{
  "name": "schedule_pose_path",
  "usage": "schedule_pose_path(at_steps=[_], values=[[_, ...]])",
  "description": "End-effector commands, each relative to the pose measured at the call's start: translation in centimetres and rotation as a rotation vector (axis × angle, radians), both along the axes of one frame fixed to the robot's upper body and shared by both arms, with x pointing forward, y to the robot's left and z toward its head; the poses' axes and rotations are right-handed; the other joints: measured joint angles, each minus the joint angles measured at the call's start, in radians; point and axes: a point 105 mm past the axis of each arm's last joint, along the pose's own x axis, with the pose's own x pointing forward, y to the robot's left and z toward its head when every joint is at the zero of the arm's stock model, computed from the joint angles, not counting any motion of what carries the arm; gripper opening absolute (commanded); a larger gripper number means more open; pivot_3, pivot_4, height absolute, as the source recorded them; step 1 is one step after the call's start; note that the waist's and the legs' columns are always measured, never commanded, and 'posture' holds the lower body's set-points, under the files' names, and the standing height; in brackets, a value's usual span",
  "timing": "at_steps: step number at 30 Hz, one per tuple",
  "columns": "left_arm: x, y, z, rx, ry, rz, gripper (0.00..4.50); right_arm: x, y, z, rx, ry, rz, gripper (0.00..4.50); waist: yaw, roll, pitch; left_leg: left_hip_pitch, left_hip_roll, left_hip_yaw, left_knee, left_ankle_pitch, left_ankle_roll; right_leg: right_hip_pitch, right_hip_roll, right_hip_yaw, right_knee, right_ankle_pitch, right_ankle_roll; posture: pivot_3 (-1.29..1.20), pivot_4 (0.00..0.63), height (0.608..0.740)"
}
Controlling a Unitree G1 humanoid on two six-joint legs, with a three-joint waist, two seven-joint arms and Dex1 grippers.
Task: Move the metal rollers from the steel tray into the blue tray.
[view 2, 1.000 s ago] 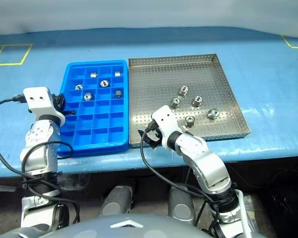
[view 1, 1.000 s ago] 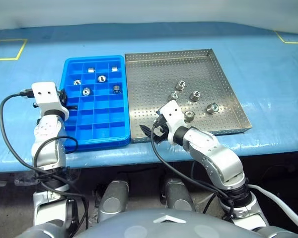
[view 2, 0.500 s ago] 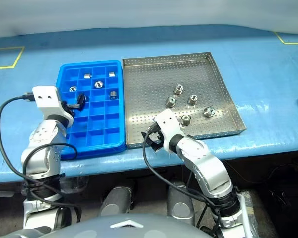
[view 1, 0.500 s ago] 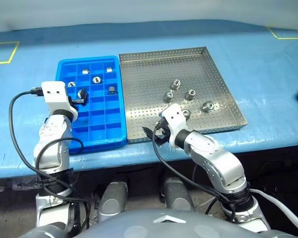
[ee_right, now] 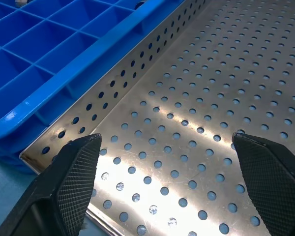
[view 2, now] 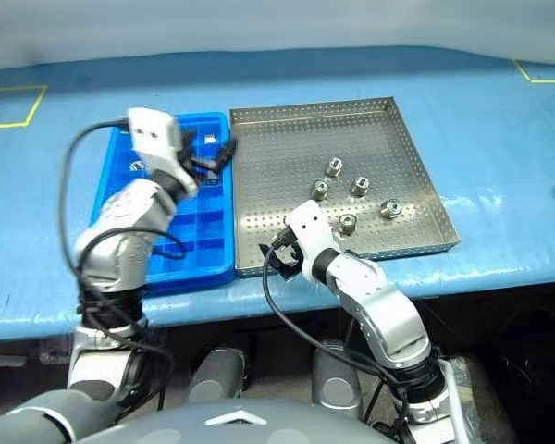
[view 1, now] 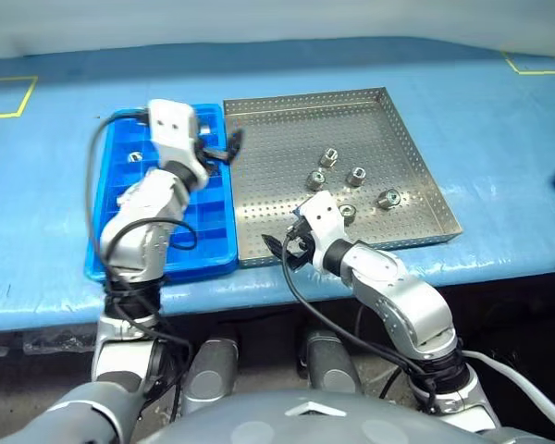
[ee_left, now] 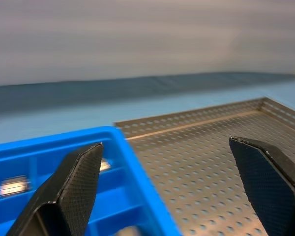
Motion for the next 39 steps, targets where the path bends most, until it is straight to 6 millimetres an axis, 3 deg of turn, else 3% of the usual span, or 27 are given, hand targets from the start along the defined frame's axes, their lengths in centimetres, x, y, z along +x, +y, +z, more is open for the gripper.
schedule_pose_path(at_steps=[1, 8, 14, 25, 28, 35, 39], values=[[0.7, -3.5, -0.5, 0.037, -0.007, -0.113, 4.47, 0.3, -0.5, 1.7, 0.020, -0.087, -0.039, 4.50, -0.005, 0.000, 0.000, 0.000, 0.000, 0.000, 0.000, 0.000, 0.000, 0.000, 0.000, 0.000, 0.000, 0.001, 0.002, -0.06, 0.150, 0.740], [1.8, -7.6, -2.6, 0.064, 0.018, -0.205, 4.47, 0.7, -3.2, 1.8, -0.003, -0.170, -0.213, 4.50, -0.031, 0.000, 0.000, -0.001, 0.000, 0.000, -0.001, 0.000, 0.000, 0.000, 0.000, 0.000, -0.004, 0.003, 0.005, -0.15, 0.150, 0.740], [2.5, -10.1, -4.1, 0.116, 0.013, -0.264, 4.47, 0.2, -4.0, 1.6, -0.005, -0.170, -0.258, 4.50, -0.054, 0.000, 0.000, -0.002, 0.000, 0.002, -0.001, -0.001, 0.002, 0.000, 0.000, 0.001, -0.008, 0.004, 0.007, -0.19, 0.150, 0.740], [3.5, -11.0, -8.2, 0.271, 0.106, -0.247, 4.47, 0.2, -3.8, 1.6, 0.001, -0.178, -0.269, 4.50, -0.087, 0.000, 0.000, -0.003, 0.000, 0.004, 0.000, -0.002, 0.004, 0.000, 0.000, 0.003, -0.009, 0.005, 0.009, -0.21, 0.150, 0.740], [3.6, -11.0, -8.8, 0.257, 0.132, -0.225, 3.87, 0.3, -3.6, 1.6, 0.001, -0.179, -0.260, 4.50, -0.090, 0.000, 0.000, -0.003, 0.000, 0.004, 0.000, -0.003, 0.005, 0.000, 0.000, 0.003, -0.009, 0.006, 0.009, -0.21, 0.150, 0.740], [4.1, -10.4, -7.5, 0.146, 0.085, -0.175, 1.67, 0.5, -3.0, 1.7, 0.013, -0.179, -0.241, 4.50, -0.098, 0.000, 0.000, -0.003, 0.000, 0.004, 0.001, -0.003, 0.005, 0.000, 0.000, 0.003, -0.009, 0.006, 0.010, -0.18, 0.150, 0.740], [3.8, -8.1, -4.8, 0.028, -0.019, -0.098, 1.68, 0.6, -2.1, 1.7, 0.022, -0.175, -0.206, 4.50, -0.099, 0.001, 0.000, -0.003, 0.000, 0.005, 0.000, -0.003, 0.005, 0.000, 0.000, 0.004, -0.009, 0.006, 0.010, -0.15, 0.150, 0.740]])
